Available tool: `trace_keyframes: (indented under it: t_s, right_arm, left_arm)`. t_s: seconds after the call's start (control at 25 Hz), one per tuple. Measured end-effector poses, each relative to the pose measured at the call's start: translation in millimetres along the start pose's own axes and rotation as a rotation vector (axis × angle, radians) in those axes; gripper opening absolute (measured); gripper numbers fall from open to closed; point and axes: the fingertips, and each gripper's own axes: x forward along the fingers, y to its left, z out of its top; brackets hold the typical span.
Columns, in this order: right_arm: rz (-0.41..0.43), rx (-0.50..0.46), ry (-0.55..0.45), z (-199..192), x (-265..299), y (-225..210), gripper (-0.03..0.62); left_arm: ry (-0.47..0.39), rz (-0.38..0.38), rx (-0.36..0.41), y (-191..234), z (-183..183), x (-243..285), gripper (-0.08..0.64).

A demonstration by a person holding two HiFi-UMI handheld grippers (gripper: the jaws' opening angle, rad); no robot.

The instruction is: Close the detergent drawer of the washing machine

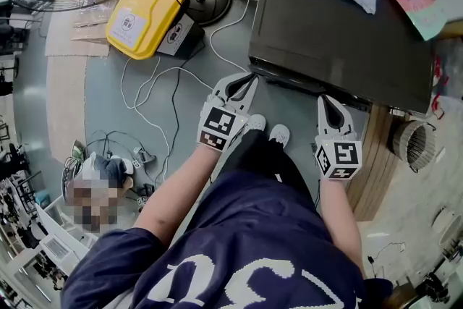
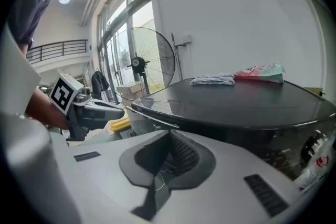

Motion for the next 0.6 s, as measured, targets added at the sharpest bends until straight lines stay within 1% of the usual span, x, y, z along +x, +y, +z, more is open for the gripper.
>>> trace_keyframes:
  t_s: [0.16, 0.24, 0.36, 0.6]
  right_arm:
    - [-0.002, 0.002, 0.006, 2, 9, 5, 0.017]
    - [-0.001, -0.012, 0.019, 1, 14, 6, 0.017]
    - [0.008, -0.037, 0.037, -2, 20, 8, 0.017]
    - [-0.013, -0.017, 0.024, -1, 21, 7, 0.017]
  left_arm:
    - [-0.004, 0.029, 0.015, 2, 6, 10, 0.02]
    - [-0.002, 0.039, 0.016, 4, 7, 11, 0.02]
    - [-0.002, 0.038, 0.006, 4, 6, 12, 0.02]
    - [-0.007, 0.052, -0.021, 6, 7, 13, 0.02]
